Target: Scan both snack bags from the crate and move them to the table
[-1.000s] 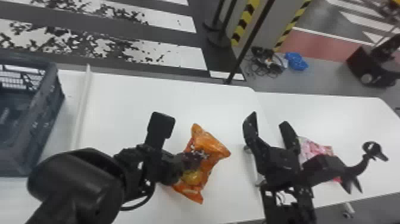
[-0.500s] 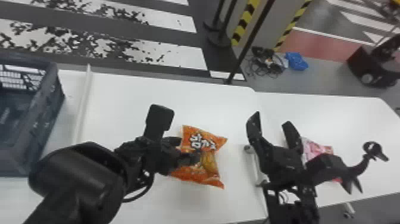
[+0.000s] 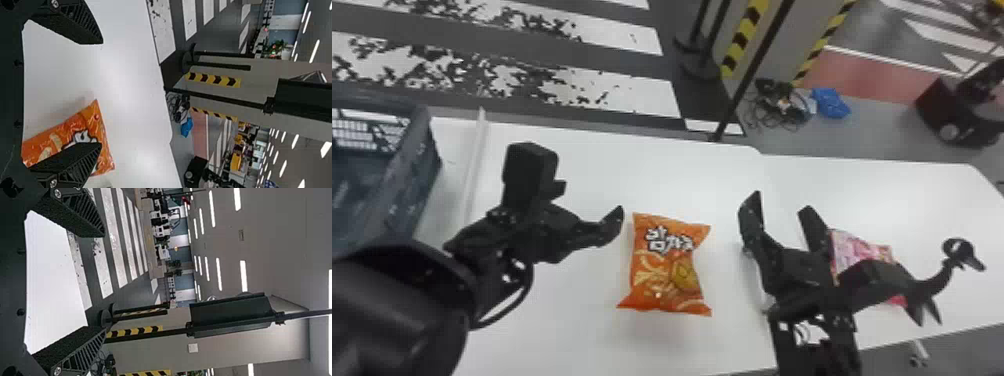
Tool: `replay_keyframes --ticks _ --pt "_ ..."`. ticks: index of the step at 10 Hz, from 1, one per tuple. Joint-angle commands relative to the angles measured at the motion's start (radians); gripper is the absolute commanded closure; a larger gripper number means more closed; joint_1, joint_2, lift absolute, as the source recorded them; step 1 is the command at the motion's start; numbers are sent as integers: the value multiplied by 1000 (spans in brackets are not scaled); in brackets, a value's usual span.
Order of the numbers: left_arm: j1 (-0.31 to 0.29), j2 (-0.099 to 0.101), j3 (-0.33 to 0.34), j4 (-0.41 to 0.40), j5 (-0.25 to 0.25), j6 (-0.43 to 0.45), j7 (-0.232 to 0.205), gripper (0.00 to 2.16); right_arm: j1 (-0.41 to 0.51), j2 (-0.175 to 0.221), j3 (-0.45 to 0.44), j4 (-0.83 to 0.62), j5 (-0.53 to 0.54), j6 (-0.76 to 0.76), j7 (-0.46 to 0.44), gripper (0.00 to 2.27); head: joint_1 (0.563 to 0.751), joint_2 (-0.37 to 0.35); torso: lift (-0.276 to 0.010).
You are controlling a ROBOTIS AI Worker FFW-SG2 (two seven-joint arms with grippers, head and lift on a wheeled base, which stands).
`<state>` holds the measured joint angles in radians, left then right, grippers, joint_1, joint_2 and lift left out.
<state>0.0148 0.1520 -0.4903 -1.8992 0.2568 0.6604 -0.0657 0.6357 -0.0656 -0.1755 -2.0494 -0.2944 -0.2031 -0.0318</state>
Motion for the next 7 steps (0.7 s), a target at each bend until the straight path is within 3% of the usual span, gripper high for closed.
replay_keyframes --ticks 1,4,5,7 --pt "43 63 96 -64 10 -26 7 70 7 0 14 0 32 9 12 83 695 -350 -87" --pt "162 155 295 -195 56 -97 26 70 22 0 27 0 69 110 124 60 695 -331 -87" --pt "217 176 394 -238 131 -97 17 70 27 0 30 0 86 144 153 56 695 -267 -87" --pt "315 185 519 -299 170 -130 12 70 27 0 40 -1 112 206 205 66 695 -144 -87"
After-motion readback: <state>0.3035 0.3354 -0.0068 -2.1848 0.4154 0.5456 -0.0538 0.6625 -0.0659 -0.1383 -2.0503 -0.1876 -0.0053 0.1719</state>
